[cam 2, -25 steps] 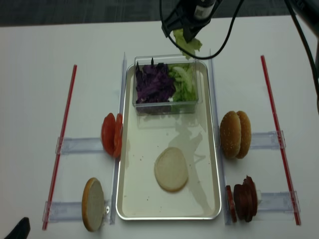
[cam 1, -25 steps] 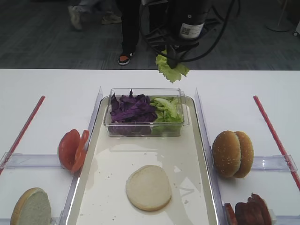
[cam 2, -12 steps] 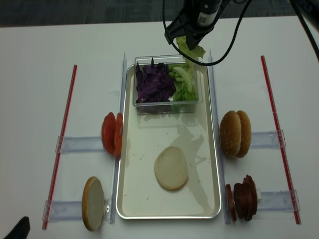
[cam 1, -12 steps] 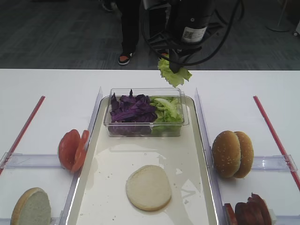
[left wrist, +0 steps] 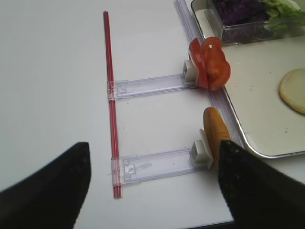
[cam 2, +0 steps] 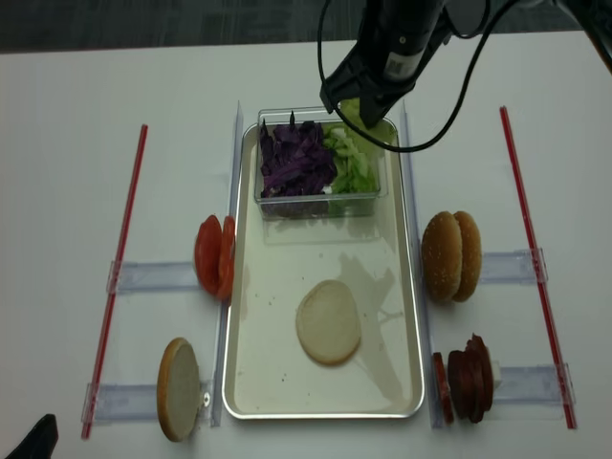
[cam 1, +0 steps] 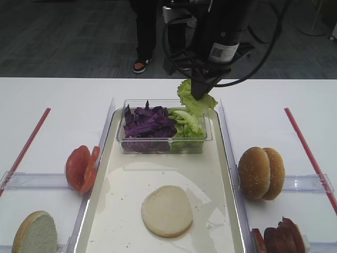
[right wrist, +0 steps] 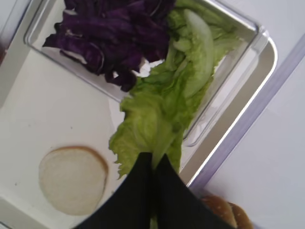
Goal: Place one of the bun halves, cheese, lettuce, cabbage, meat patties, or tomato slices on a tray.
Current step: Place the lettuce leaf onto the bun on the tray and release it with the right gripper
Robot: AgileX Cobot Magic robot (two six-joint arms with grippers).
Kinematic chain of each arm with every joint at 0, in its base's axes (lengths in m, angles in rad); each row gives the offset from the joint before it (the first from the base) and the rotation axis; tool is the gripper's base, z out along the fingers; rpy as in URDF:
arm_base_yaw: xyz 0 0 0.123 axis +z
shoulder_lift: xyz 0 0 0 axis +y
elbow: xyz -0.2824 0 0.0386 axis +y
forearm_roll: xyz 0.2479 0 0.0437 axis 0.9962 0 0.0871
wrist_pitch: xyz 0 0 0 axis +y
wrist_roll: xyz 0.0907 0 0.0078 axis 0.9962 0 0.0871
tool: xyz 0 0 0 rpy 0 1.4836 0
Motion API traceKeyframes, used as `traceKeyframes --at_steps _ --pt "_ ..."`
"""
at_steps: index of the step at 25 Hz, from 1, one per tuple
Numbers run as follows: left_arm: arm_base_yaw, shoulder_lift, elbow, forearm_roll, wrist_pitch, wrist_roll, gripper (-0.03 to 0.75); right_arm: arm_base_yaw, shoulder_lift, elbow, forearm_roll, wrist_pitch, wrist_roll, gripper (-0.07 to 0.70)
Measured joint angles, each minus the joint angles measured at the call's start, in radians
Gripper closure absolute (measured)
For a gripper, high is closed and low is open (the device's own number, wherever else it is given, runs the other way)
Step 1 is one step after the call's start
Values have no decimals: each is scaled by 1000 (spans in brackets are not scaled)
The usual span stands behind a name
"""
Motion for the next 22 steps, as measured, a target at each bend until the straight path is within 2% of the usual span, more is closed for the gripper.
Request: traceKeyframes --at_steps 8,17,20,22 --pt "0 0 0 0 0 0 193 31 -76 151 44 -12 -16 596" --pt "0 0 0 0 0 0 193 185 -84 232 26 -78 2 596" --pt "0 0 0 0 0 0 193 212 -84 246 26 -94 8 596" --pt "0 0 0 0 0 0 193 233 -86 298 26 -116 21 596"
